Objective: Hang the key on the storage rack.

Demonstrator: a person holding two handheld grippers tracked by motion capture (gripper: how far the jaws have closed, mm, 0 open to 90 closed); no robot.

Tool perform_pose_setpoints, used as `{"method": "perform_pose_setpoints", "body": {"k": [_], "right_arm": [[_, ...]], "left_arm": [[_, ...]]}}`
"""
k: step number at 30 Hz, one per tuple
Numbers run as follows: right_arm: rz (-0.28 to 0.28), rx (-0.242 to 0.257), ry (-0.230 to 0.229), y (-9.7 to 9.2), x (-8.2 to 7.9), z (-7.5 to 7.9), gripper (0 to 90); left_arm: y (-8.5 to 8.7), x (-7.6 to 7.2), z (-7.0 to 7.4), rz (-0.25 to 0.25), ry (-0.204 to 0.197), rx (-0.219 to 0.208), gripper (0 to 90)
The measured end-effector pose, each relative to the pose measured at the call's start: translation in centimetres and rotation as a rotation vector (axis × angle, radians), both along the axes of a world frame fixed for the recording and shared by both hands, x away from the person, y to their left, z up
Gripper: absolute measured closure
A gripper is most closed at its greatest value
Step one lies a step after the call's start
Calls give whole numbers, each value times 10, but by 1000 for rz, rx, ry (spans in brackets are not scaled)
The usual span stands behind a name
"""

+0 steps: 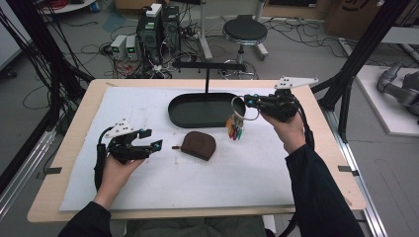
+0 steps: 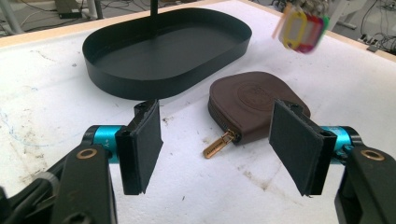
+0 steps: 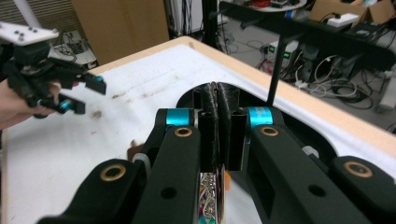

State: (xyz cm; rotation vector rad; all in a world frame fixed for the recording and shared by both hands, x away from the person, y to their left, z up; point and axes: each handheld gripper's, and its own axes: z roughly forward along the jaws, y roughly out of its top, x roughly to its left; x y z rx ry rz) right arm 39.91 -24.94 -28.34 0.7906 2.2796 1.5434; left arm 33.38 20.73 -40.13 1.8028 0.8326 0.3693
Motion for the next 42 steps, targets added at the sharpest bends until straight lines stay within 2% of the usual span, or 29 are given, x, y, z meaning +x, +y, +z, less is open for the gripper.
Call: {"method": "perform_pose_setpoints", "body": {"k": [10,18,28,34,42], "right_arm": [[-28,-11,-38,10,28,19,876],[-41,-27,-44,17,46,19,876],[-80,-11,-38,22,71,12,876],[-124,-28,-28,25,90,9,876],[-147,-39,-12,24,101,3,876]], "left_arm": [[1,1,-3,1,4,2,328],[3,2,-4,6,2,3,323],[2,4,-5,15,-3,-3,323],[2,4,-6,13,1,0,323],[3,4,-7,14,0,2,323]]}}
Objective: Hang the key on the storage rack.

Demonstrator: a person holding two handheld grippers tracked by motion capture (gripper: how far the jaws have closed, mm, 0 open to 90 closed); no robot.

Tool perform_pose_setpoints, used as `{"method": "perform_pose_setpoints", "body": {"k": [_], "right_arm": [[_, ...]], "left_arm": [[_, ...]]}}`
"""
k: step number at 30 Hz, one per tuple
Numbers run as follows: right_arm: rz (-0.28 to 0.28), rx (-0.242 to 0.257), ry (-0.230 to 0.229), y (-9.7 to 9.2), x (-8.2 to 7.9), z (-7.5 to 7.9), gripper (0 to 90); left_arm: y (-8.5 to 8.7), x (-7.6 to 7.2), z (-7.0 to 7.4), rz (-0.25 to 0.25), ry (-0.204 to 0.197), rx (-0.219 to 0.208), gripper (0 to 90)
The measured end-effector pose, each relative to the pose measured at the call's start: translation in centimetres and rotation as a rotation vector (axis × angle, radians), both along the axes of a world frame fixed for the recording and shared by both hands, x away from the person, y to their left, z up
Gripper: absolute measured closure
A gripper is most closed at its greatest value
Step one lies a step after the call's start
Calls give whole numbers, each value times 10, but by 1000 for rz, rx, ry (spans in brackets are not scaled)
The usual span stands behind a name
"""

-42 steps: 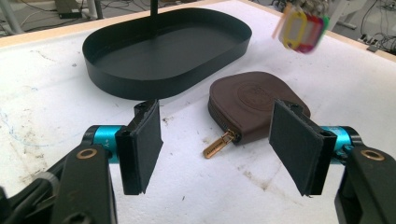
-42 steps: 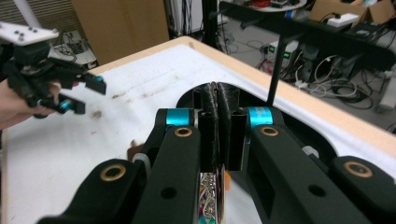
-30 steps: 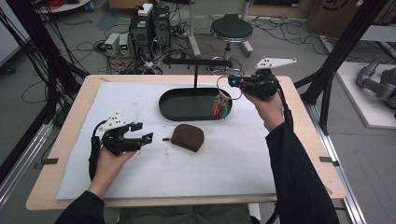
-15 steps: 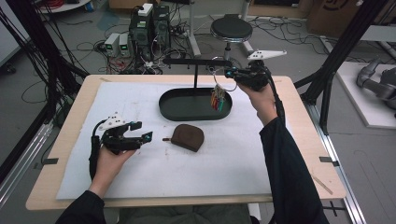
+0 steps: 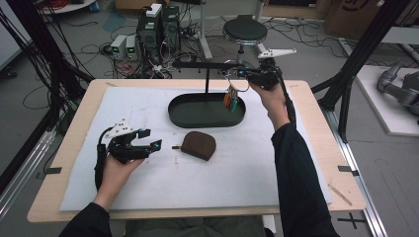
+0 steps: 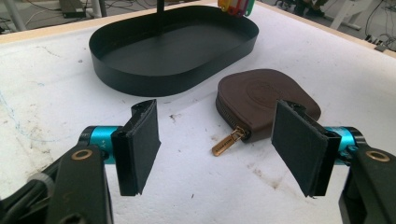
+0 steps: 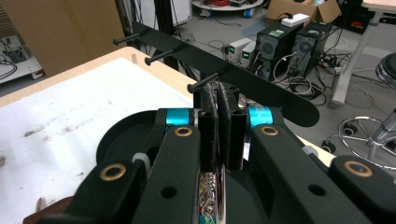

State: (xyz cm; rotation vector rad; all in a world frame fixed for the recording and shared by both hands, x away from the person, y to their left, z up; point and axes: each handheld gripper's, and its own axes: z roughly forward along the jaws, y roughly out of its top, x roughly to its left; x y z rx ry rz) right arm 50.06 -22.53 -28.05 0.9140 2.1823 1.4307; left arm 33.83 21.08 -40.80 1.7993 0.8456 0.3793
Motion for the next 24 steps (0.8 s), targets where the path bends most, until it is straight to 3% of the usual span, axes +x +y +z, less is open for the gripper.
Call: {"method": "perform_pose_setpoints", "body": {"k": [17,24], "right_arm": [[-81,-17,15,-5,16,-14,876],[-79,-14,14,-4,18,-16,876]], "left_arm": [[0,2,-2,4,0,3,321],[-1,2,-2,0,3,5,321]]}}
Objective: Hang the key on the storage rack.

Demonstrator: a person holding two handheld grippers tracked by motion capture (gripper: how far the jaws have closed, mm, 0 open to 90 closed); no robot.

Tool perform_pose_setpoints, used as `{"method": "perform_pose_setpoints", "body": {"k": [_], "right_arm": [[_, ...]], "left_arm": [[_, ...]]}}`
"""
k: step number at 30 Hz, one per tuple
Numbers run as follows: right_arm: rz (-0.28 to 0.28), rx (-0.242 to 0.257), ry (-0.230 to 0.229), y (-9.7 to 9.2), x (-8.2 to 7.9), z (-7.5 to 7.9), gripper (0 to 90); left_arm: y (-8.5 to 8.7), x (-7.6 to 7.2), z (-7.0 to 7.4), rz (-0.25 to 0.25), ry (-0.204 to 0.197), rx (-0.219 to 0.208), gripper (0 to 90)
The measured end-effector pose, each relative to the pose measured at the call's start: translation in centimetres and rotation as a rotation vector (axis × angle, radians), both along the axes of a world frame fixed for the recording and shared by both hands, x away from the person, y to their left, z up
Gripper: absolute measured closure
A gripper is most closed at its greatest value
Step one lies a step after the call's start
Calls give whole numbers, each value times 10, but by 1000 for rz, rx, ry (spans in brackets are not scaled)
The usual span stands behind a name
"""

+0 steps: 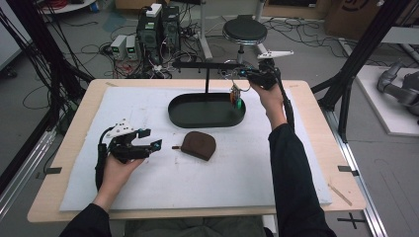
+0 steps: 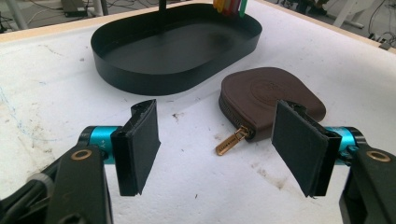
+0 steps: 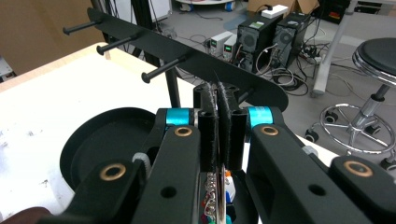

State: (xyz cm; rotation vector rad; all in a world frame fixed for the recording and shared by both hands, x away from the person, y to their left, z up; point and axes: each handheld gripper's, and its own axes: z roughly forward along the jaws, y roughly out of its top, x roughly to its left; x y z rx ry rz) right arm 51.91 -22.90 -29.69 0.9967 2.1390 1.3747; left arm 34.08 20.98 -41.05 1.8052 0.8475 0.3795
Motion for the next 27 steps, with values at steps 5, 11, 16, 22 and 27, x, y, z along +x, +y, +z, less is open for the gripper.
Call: {"method": "perform_pose_setpoints", "body": {"k": [5,11,16,22,27], "right_arm": [[-6,-1,0,0,0,0,876],[-17,1,10,-1,1,-3,875],[-30,4,12,-4,2,-3,875],[-39,19,23,-7,4,-8,876],[-36,23,25,-5,4,-10,875]], "left_arm": [[-1,0,-1,-3,3,7,321],[-1,0,-1,-6,4,7,321],[-1,0,-1,-5,3,6,321],[0,0,-1,-2,4,6,321],[0,0,-1,0,4,5,321]]}}
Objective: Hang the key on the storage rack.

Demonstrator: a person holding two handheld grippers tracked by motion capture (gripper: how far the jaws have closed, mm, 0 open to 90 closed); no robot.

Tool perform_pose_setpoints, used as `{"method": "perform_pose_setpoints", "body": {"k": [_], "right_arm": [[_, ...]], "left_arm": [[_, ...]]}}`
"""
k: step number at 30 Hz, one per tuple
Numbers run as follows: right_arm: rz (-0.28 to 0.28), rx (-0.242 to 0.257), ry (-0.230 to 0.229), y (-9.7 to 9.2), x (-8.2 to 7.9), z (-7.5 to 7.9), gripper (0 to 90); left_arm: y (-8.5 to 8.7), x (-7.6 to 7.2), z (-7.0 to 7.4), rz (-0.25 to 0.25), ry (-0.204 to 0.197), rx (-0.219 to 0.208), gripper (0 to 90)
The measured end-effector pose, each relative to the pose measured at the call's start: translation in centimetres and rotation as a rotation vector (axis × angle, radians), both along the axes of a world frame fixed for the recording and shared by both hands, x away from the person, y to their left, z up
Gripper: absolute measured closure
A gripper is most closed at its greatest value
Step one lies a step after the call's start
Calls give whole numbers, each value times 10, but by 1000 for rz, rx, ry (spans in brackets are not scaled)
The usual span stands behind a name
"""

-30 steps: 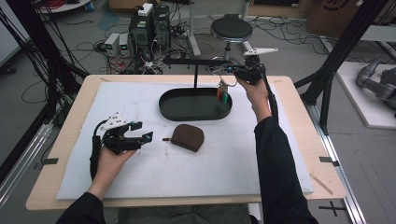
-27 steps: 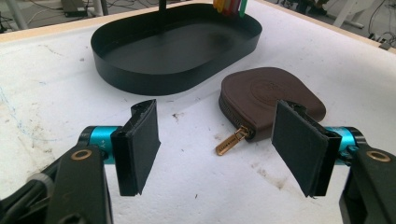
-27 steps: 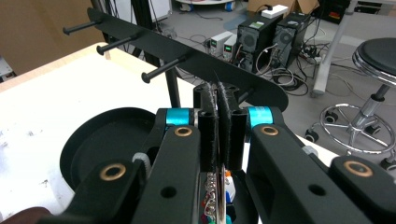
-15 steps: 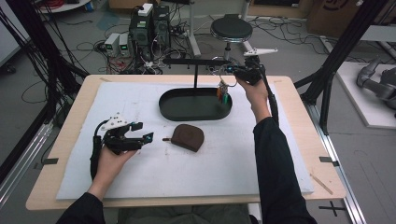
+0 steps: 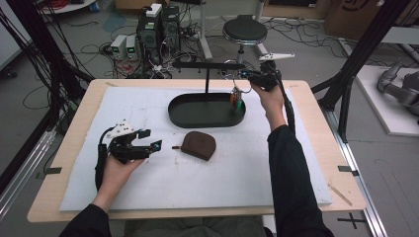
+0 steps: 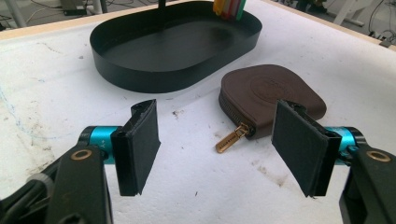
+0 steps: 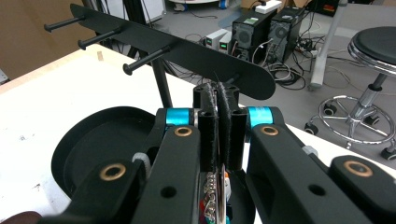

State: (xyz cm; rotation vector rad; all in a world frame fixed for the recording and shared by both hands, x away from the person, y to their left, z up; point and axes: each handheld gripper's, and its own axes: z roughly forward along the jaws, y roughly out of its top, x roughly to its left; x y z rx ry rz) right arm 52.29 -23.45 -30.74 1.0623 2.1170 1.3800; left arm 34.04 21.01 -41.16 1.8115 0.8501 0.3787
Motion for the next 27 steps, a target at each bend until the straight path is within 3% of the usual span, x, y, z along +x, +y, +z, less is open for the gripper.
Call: {"method": "perform_pose_setpoints", "body": {"k": [12,21,27], "right_arm": [[-6,9,0,1,1,-3,871],[-48,-7,-20,-1,-1,0,822],[-105,-35,-21,-11,-6,4,665]], "left_arm": [[1,-1,0,3,-1,-2,313],[1,-1,0,4,-3,-1,313],[2,-1,1,12,-7,-2,313]]}}
